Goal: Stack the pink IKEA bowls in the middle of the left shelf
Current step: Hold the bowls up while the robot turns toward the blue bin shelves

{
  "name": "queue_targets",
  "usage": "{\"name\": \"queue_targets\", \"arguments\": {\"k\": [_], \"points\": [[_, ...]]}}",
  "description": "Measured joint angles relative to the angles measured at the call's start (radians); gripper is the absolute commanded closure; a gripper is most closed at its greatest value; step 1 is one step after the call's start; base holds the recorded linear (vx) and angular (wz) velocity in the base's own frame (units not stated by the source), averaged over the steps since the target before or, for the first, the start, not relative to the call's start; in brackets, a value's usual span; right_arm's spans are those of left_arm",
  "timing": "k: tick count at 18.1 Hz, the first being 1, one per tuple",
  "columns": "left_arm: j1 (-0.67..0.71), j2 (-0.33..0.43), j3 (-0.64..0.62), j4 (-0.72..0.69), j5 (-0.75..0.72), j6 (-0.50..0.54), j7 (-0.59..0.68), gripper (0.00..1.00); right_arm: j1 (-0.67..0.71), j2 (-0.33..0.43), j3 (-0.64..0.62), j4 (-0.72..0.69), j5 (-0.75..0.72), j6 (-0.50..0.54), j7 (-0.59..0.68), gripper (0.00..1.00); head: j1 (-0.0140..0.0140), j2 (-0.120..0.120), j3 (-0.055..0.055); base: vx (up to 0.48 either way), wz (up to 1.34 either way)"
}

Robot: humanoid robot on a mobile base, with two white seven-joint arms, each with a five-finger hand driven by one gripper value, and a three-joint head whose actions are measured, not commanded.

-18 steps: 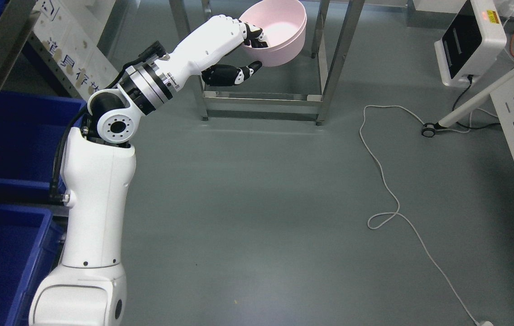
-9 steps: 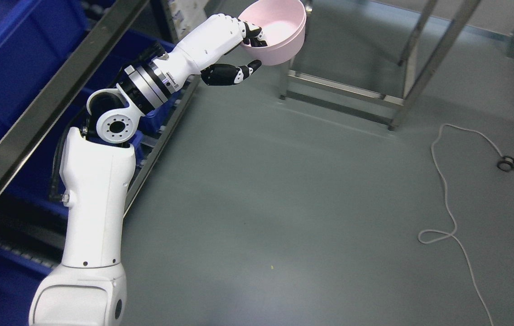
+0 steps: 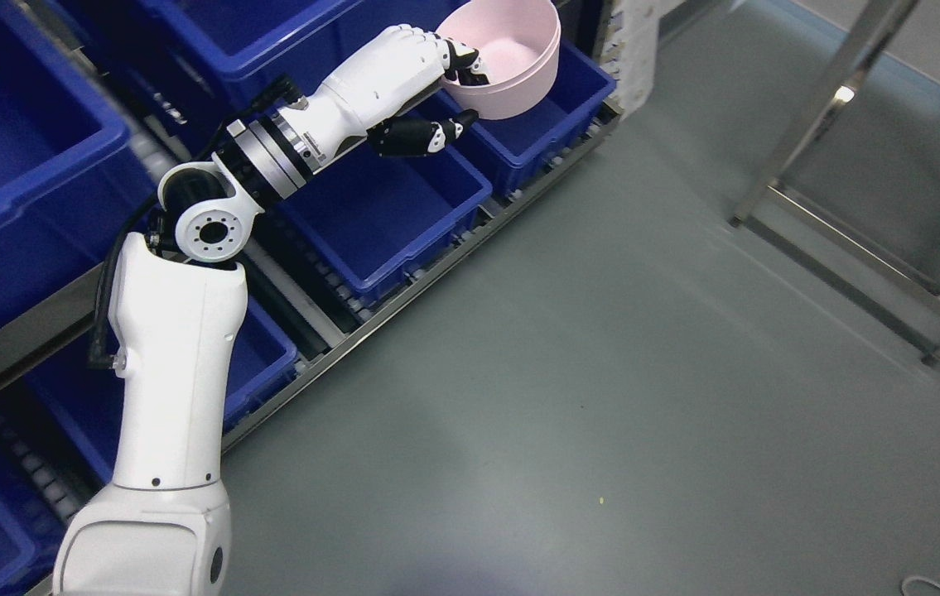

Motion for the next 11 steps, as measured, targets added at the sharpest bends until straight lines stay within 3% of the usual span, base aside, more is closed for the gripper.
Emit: {"name": "queue_targets", "arguments": {"k": [6, 11], "points": [[-0.004, 0.0, 0.0, -0.005, 0.002, -0.002, 0.007, 0.96, 0.0, 0.0, 0.0, 0.0, 0.0, 0.0, 0.0, 0.0, 0.0, 0.0, 0.0, -0.045, 0.52], [-0.088, 0.0, 0.013, -0.015, 0.029, 0.041, 0.044, 0.96, 0.0, 0.0, 0.0, 0.0, 0.0, 0.0, 0.0, 0.0, 0.0, 0.0, 0.0, -0.017, 0.24]]}}
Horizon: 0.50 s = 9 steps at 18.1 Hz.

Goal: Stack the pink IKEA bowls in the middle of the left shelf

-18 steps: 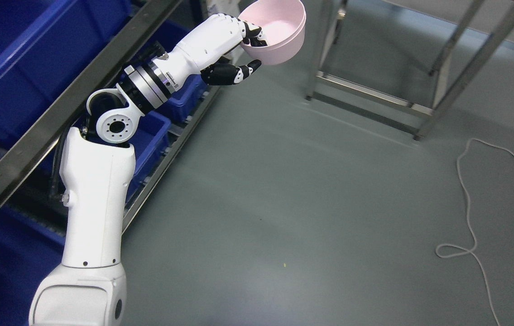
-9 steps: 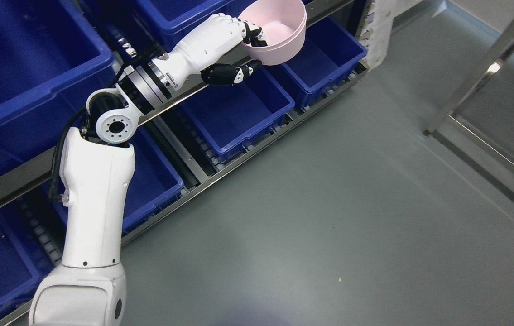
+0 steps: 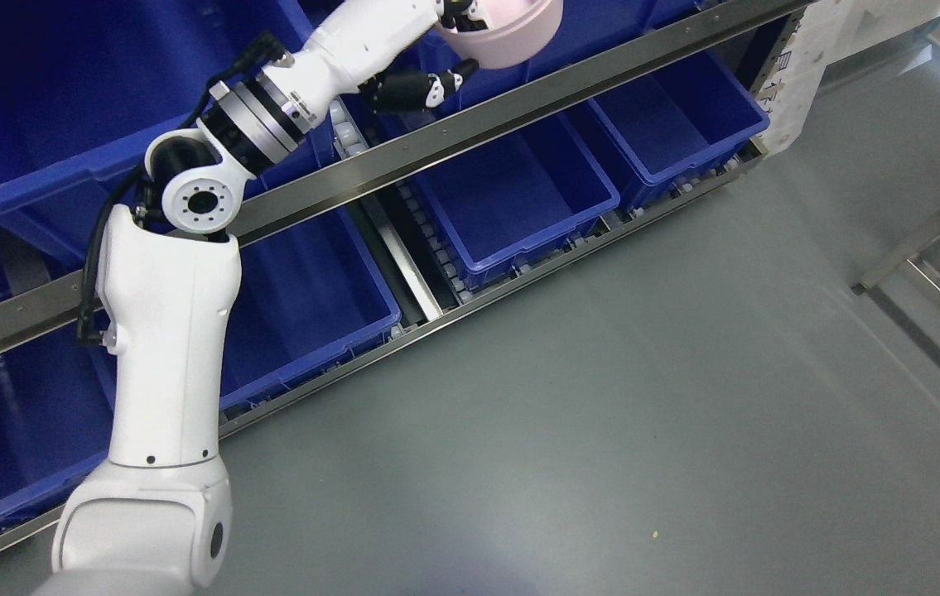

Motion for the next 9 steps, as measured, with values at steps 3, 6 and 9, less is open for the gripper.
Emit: {"name": "queue_targets", "arguments": {"k": [3, 6, 9], "points": [[-0.053, 0.0, 0.018, -0.003, 0.033, 0.052, 0.008, 0.96, 0.0, 0.0, 0.0, 0.0, 0.0, 0.0, 0.0, 0.0, 0.0, 0.0, 0.0, -0.006, 0.22], [-0.085, 0.0, 0.048, -0.006, 0.044, 0.111, 0.009, 0.96, 0.0, 0.0, 0.0, 0.0, 0.0, 0.0, 0.0, 0.0, 0.0, 0.0, 0.0, -0.002, 0.31], [-0.09, 0.013, 0.075, -0.005, 0.031, 0.147, 0.002, 0.95, 0.0, 0.0, 0.0, 0.0, 0.0, 0.0, -0.004, 0.0, 0.0, 0.0, 0.0, 0.007, 0.5]]}}
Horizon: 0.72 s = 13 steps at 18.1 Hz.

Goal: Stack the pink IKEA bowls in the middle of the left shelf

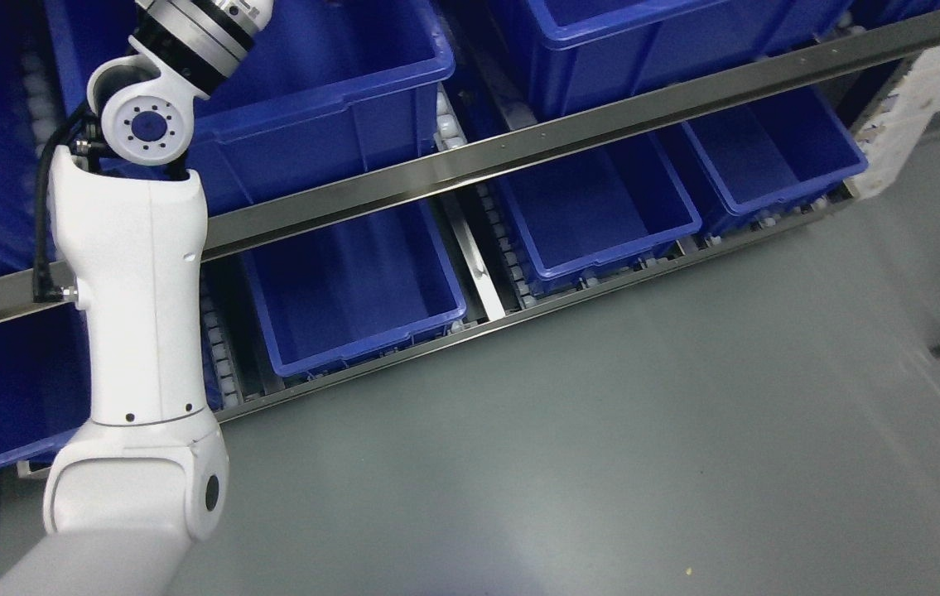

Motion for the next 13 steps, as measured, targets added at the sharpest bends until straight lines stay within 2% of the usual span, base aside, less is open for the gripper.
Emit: {"name": "queue_targets", "arguments": {"k": [7, 13], "points": [[0.005, 0.037, 0.033, 0.013, -0.013, 0.02, -0.004, 0.93, 0.0, 0.0, 0.0, 0.0, 0.0, 0.0, 0.002, 0.0, 0.0, 0.0, 0.0, 0.047, 0.47], [0.007, 0.048, 0.037, 0.033, -0.013, 0.022, -0.005, 0.91, 0.0, 0.0, 0.0, 0.0, 0.0, 0.0, 0.004, 0.0, 0.0, 0.0, 0.0, 0.027, 0.15]]}}
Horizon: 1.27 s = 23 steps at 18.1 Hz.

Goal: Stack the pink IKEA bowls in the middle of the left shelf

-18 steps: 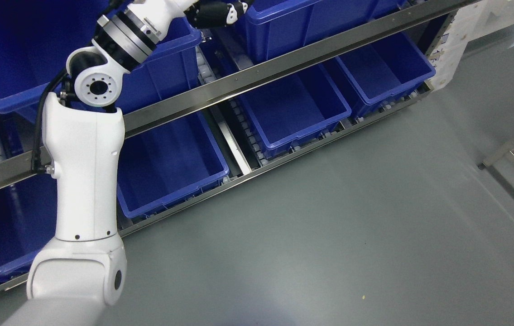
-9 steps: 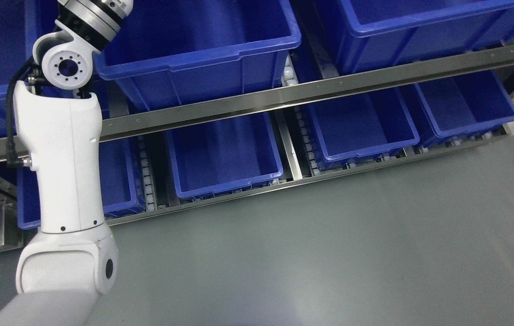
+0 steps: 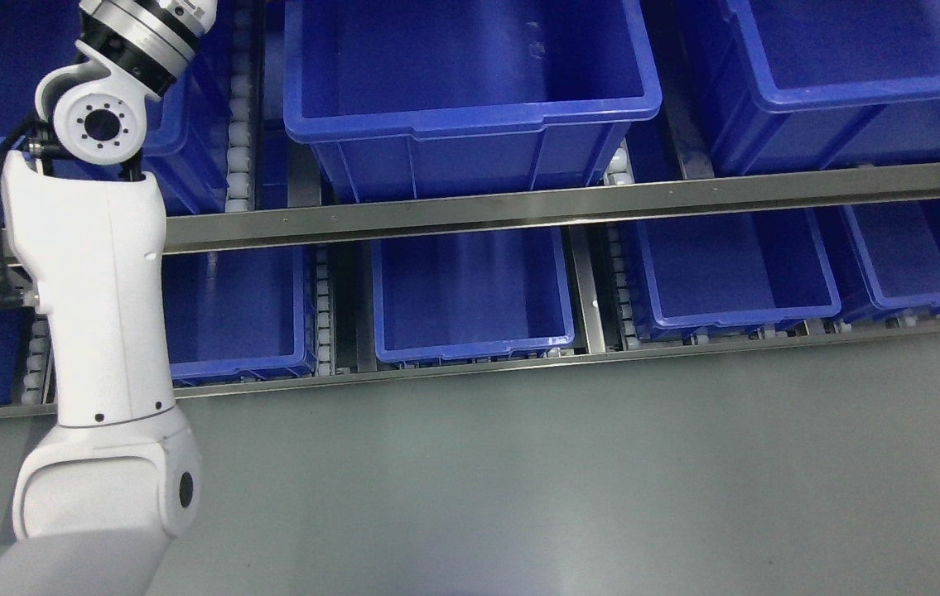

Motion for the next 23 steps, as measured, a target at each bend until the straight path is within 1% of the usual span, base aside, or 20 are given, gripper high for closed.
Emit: {"name": "queue_targets", "arguments": {"k": [6, 7, 8, 9, 10, 11, 12, 13, 15, 17, 19, 23], "points": [[-0.01, -0.025, -0.053, 0.046, -0.006, 0.002, 0.0, 0.9, 0.0, 0.0, 0.0, 0.0, 0.0, 0.0, 0.0, 0.0, 0.0, 0.0, 0.0, -0.005, 0.0], [-0.015, -0.028, -0.059, 0.061, -0.014, 0.003, 0.002, 0.89, 0.0, 0.0, 0.0, 0.0, 0.0, 0.0, 0.0, 0.0, 0.0, 0.0, 0.0, 0.0, 0.0], [-0.019, -0.032, -0.065, 0.076, -0.023, 0.003, 0.005, 0.85, 0.0, 0.0, 0.0, 0.0, 0.0, 0.0, 0.0, 0.0, 0.0, 0.0, 0.0, 0.0, 0.0], [-0.021, -0.034, -0.071, 0.088, -0.029, 0.003, 0.007, 0.73, 0.0, 0.0, 0.0, 0.0, 0.0, 0.0, 0.0, 0.0, 0.0, 0.0, 0.0, 0.0, 0.0], [-0.022, -0.038, -0.077, 0.103, -0.035, 0.003, 0.01, 0.56, 0.0, 0.0, 0.0, 0.0, 0.0, 0.0, 0.0, 0.0, 0.0, 0.0, 0.0, 0.0, 0.0], [-0.021, -0.04, -0.082, 0.113, -0.039, 0.003, 0.014, 0.41, 0.0, 0.0, 0.0, 0.0, 0.0, 0.0, 0.0, 0.0, 0.0, 0.0, 0.0, 0.0, 0.0], [-0.02, -0.042, -0.085, 0.122, -0.042, 0.002, 0.023, 0.34, 0.0, 0.0, 0.0, 0.0, 0.0, 0.0, 0.0, 0.0, 0.0, 0.0, 0.0, 0.0, 0.0], [-0.019, -0.044, -0.089, 0.131, -0.043, 0.007, 0.04, 0.22, 0.0, 0.0, 0.0, 0.0, 0.0, 0.0, 0.0, 0.0, 0.0, 0.0, 0.0, 0.0, 0.0], [-0.017, -0.048, -0.095, 0.149, -0.043, 0.027, 0.096, 0.11, 0.0, 0.0, 0.0, 0.0, 0.0, 0.0, 0.0, 0.0, 0.0, 0.0, 0.0, 0.0, 0.0], [-0.015, -0.05, -0.089, 0.161, -0.025, 0.042, 0.18, 0.1, 0.0, 0.0, 0.0, 0.0, 0.0, 0.0, 0.0, 0.0, 0.0, 0.0, 0.0, 0.0, 0.0], [-0.014, -0.052, -0.084, 0.17, 0.045, 0.095, 0.283, 0.1, 0.0, 0.0, 0.0, 0.0, 0.0, 0.0, 0.001, 0.0, 0.0, 0.0, 0.0, 0.0, 0.0], [-0.015, -0.055, -0.073, 0.186, 0.333, 0.314, 0.472, 0.09, 0.0, 0.0, 0.0, 0.0, 0.0, 0.0, 0.001, 0.0, 0.0, 0.0, 0.0, 0.0, 0.0]]}}
